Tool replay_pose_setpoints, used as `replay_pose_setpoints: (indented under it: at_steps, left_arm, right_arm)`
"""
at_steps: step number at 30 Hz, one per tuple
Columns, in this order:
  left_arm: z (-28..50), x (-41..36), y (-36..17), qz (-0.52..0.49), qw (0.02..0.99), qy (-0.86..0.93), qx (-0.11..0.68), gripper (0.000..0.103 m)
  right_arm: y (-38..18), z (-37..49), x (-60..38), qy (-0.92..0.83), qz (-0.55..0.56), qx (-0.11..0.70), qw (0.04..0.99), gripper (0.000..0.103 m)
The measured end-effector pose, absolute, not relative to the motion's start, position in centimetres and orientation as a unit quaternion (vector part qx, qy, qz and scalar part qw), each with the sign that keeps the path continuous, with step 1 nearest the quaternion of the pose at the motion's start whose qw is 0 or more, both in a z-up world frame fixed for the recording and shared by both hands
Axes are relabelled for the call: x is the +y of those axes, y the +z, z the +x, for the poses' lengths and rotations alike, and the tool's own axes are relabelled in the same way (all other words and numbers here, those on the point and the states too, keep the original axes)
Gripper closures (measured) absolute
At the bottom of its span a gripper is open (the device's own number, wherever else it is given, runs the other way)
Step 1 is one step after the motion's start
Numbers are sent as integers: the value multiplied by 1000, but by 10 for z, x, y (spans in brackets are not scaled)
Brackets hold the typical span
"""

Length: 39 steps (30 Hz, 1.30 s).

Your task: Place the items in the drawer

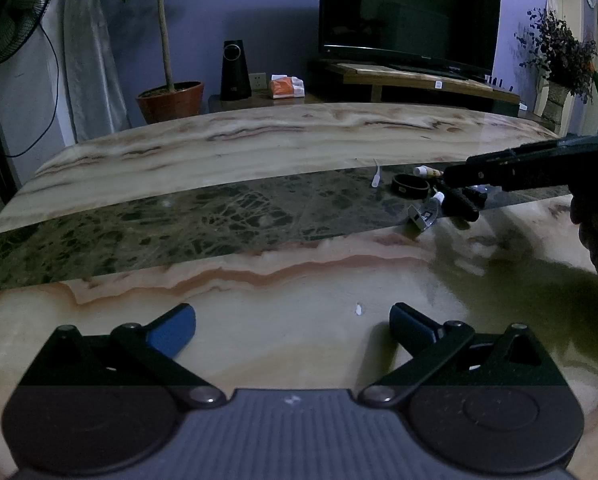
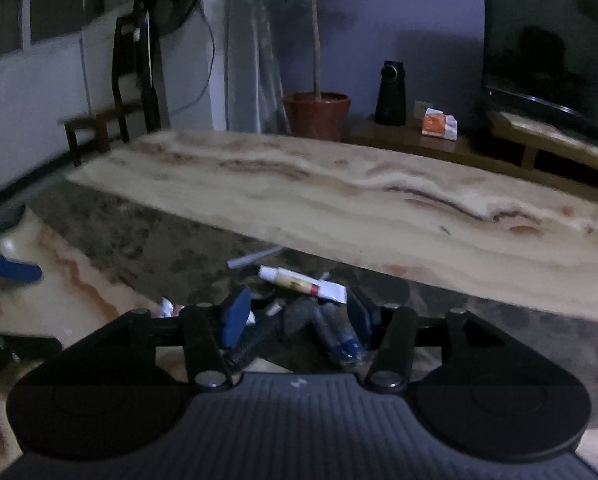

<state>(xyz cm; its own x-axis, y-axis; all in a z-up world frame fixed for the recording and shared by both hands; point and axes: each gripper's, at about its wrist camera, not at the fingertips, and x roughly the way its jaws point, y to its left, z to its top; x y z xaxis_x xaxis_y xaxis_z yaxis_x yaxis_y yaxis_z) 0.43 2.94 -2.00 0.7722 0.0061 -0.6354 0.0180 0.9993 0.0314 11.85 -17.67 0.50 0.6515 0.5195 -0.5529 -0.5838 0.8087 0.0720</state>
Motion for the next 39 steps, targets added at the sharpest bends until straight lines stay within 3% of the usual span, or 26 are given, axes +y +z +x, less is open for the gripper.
replay_pose_setpoints:
  at_steps: [3, 13, 18, 25, 28, 35, 39]
  left_arm:
    - [4, 29, -20, 18, 941, -3, 337, 0]
    - [4, 29, -20, 18, 941, -3, 337, 0]
    - [4, 29, -20, 18, 941, -3, 337, 0]
    - [4, 29, -20, 18, 941, -3, 337, 0]
    - [4, 29, -20, 18, 941, -3, 337, 0]
    - [4, 30, -20, 18, 941, -3, 337, 0]
    - [4, 30, -20, 18, 941, -3, 337, 0]
  right_arm:
    - [5, 114, -176, 320, -33, 284, 903, 47]
    - [-2, 93, -140, 321, -140, 275, 895, 47]
    - [-2, 88, -139, 325, -142, 268, 896, 52]
    - [3, 67, -139, 419, -184, 301, 837, 54]
    - [6, 61, -139, 398, -220, 276, 847, 52]
    - [1, 78, -150, 376, -180, 288, 862, 46]
    - [-3, 83, -150, 385, -165, 284, 863, 36]
